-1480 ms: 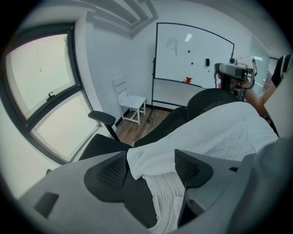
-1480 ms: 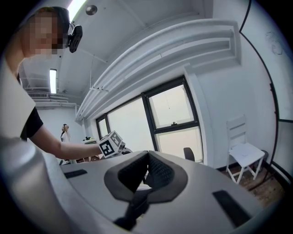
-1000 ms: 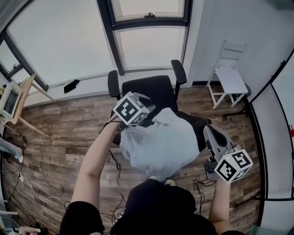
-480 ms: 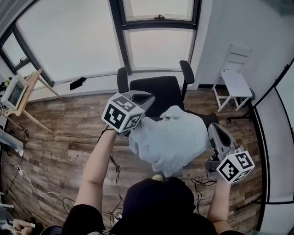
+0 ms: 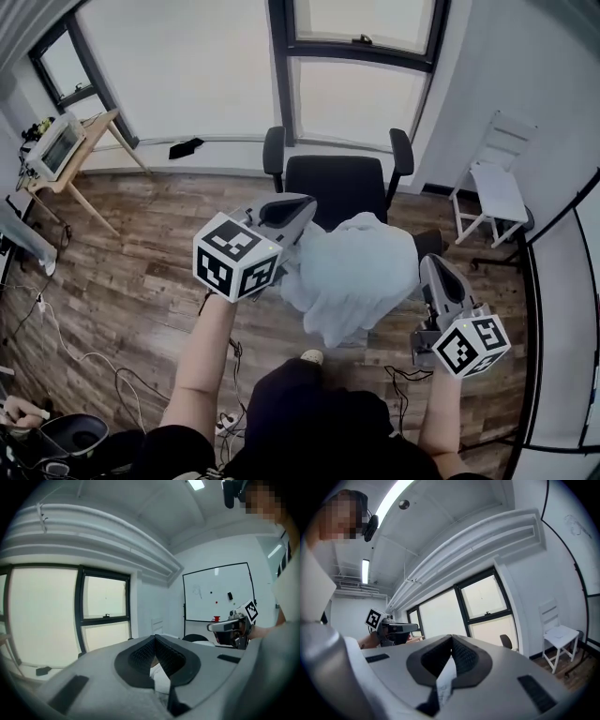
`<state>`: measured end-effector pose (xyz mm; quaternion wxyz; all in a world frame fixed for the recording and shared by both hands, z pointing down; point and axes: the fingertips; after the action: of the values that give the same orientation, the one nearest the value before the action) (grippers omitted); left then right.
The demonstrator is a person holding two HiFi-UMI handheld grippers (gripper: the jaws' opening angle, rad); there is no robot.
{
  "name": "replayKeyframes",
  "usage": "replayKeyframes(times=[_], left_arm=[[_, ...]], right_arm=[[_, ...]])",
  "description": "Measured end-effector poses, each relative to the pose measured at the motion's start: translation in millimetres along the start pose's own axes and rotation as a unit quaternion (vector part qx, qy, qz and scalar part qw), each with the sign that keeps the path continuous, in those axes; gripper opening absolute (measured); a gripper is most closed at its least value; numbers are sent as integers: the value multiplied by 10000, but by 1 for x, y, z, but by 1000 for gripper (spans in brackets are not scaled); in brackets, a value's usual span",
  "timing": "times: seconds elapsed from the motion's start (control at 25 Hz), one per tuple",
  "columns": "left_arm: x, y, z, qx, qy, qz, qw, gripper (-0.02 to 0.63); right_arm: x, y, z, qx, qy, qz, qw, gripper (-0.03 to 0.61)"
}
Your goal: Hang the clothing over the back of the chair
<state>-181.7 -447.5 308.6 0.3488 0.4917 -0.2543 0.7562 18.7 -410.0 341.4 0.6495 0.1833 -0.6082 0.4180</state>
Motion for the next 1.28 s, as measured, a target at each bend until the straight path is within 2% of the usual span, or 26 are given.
replayKeyframes(times=[0.16, 0.36, 0.6, 0.88, 1.04, 1.28], left_arm=[[5, -25, -21, -274, -204, -301, 9990, 8], [17, -67, -42, -535, -372, -491, 9967, 8], [42, -108, -69, -830, -463, -677, 9932, 8], [75, -152, -93, -1030, -658, -1084, 9866, 8], [99, -173, -101, -1216, -653, -1254, 9825, 8], [138, -208, -112, -1606, -570, -1266, 9772, 8]], right_arm=[[3, 11, -20, -313, 47, -21, 9995, 2], [17, 17, -51, -564, 125, -214, 9981, 2], [32, 34, -77, -826, 156, -432, 9955, 0], [58, 47, -104, -1085, 175, -424, 9930, 2], [72, 54, -117, -1127, 226, -669, 9911, 1], [108, 60, -134, -1225, 444, -766, 9885, 1]])
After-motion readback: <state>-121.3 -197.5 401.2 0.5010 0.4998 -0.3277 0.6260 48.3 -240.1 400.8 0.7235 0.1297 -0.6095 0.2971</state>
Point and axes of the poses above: the fingertips, and each gripper's own axes: z forward along the fingers, y to its left, x out of its underside, and after that the axes turned 10 degrees about y, right-handed
